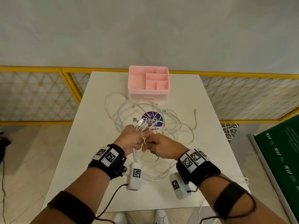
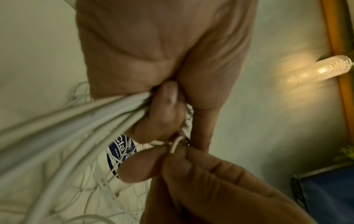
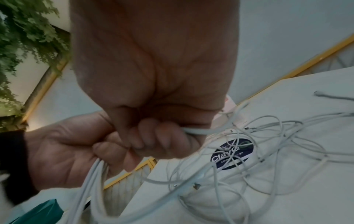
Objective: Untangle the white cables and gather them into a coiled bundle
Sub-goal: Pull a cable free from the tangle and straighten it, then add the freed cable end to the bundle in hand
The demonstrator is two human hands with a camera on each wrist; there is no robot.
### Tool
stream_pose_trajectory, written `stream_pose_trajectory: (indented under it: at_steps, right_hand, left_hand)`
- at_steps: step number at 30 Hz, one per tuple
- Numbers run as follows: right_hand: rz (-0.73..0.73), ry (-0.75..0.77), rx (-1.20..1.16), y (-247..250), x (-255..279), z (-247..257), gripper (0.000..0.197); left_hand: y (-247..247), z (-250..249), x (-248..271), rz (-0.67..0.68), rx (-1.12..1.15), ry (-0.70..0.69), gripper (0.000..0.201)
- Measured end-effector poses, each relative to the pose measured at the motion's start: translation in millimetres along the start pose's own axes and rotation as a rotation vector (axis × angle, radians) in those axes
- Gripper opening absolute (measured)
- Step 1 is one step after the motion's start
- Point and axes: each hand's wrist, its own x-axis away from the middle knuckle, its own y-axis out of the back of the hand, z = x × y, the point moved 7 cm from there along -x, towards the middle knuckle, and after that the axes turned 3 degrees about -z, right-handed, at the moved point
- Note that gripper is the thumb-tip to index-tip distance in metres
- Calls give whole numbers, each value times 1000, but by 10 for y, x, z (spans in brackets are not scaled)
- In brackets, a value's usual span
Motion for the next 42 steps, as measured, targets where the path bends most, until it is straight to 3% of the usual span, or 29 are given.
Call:
stream_pose_trajectory:
  at_steps: [2, 4, 7, 9, 11, 13, 15, 18, 20, 25, 27, 31, 35, 38, 42]
  right_hand:
    - [10, -29, -40, 75, 31, -21, 23]
    - [-102, -26, -94, 264, 49, -36, 29]
    - [-548, -82, -423, 719, 79, -238, 31]
    - [-782, -202, -555, 937, 72, -530, 28]
    - [-810, -389, -686, 939, -15, -850, 27]
    - [-689, -577, -823, 769, -112, -1060, 28]
    - [-575, -636, -944, 610, -188, -1085, 23]
    - [-587, -524, -1079, 701, -308, -923, 12]
    - [-640, -477, -1062, 929, -368, -831, 15]
    - [-714, -347, -932, 1562, -402, -452, 20]
    - [-679, -216, -869, 1765, -394, -151, 19]
    - [-668, 27, -995, 2041, -327, 425, 17]
    - [-637, 176, -1023, 2210, -196, 738, 34]
    - [-626, 349, -1002, 2254, -87, 893, 27]
    - [-557, 406, -854, 2201, -32, 965, 44]
  left_hand:
    - [14, 9, -6, -23, -8, -21, 13]
    - [53, -6, 1, -54, 3, -46, 14]
    - [102, -20, 45, -62, 28, -47, 14]
    - [90, -24, 87, -26, 19, -48, 10]
    - [51, -22, 132, 31, -13, -52, 10]
    - [-6, 2, 193, 106, -57, -45, 11]
    - [-46, 54, 262, 193, -102, -22, 12]
    - [-40, 162, 346, 301, -199, 28, 15]
    - [26, 244, 365, 319, -224, 70, 17]
    - [165, 328, 356, 283, -190, 102, 16]
    - [170, 313, 331, 264, -185, 91, 13]
    - [139, 303, 286, 270, -176, 84, 14]
    - [144, 323, 251, 259, -202, 92, 14]
    - [159, 354, 221, 234, -215, 93, 11]
    - [223, 418, 173, 136, -188, 99, 10]
